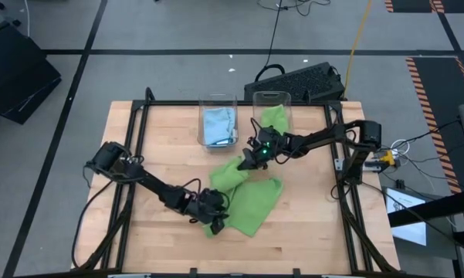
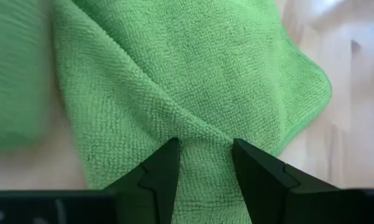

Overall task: Fold microfiber towels
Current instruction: Stack the folded green microfiber towel on top of the other green microfiber towel in the right transparent bin

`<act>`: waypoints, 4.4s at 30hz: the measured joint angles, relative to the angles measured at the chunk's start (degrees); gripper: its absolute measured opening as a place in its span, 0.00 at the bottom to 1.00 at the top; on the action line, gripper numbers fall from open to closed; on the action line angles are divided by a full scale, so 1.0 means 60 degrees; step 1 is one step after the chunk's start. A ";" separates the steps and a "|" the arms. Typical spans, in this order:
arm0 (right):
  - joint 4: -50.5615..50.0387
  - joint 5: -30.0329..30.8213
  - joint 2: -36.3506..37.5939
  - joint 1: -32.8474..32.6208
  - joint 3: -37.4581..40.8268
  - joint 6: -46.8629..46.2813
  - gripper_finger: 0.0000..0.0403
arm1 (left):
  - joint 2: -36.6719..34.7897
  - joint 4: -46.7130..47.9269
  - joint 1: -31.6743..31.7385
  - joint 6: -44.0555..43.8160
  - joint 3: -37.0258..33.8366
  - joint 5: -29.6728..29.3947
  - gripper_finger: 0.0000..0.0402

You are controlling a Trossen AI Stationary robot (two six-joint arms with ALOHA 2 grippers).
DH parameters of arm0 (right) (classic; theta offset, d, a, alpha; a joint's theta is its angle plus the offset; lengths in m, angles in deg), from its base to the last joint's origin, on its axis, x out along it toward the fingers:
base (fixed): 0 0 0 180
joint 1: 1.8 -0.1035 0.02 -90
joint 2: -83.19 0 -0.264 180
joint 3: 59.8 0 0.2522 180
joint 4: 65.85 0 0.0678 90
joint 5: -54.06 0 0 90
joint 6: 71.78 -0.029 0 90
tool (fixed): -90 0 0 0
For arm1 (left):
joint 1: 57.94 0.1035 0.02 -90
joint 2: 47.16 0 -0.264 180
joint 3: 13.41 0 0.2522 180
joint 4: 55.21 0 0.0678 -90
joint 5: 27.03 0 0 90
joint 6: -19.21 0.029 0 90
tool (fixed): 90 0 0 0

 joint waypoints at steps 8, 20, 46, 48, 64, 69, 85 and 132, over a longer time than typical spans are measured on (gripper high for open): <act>0.0290 -0.0008 0.0583 0.0317 -0.0004 -0.0056 0.02 | -0.0054 0.0875 -0.0441 -0.0735 0.0031 -0.0007 0.39; 0.0258 0.0137 0.2092 0.0373 -0.0004 -0.0470 0.02 | -0.1675 0.1336 -0.0078 -0.1178 -0.0048 0.0239 0.39; -0.4823 0.8177 0.7653 0.2146 0.0000 0.0788 0.02 | -0.4153 0.2142 0.1397 -0.0014 -0.0012 0.0419 0.39; -0.5459 0.8715 0.7750 0.2198 0.0000 0.0779 0.02 | -0.4314 0.2291 0.1519 0.0049 -0.0020 0.0421 0.39; -0.6601 1.0669 0.6407 0.2203 0.0000 -0.0479 0.02 | -0.4991 0.2691 0.2646 -0.0344 -0.0009 0.0422 0.39; -0.6502 1.1552 0.5760 0.1992 0.0000 -0.1615 0.02 | -0.4994 0.2421 0.2733 -0.0397 -0.0009 0.0426 0.39; -0.6475 1.2056 0.4107 0.1321 0.0000 -0.3995 0.03 | -0.4994 0.2323 0.2986 -0.0091 -0.0009 0.0423 0.39; -0.6577 0.6569 0.7194 0.2902 -0.0119 -0.0062 0.35 | -0.4994 0.2354 0.3006 0.0758 -0.0009 0.0572 0.39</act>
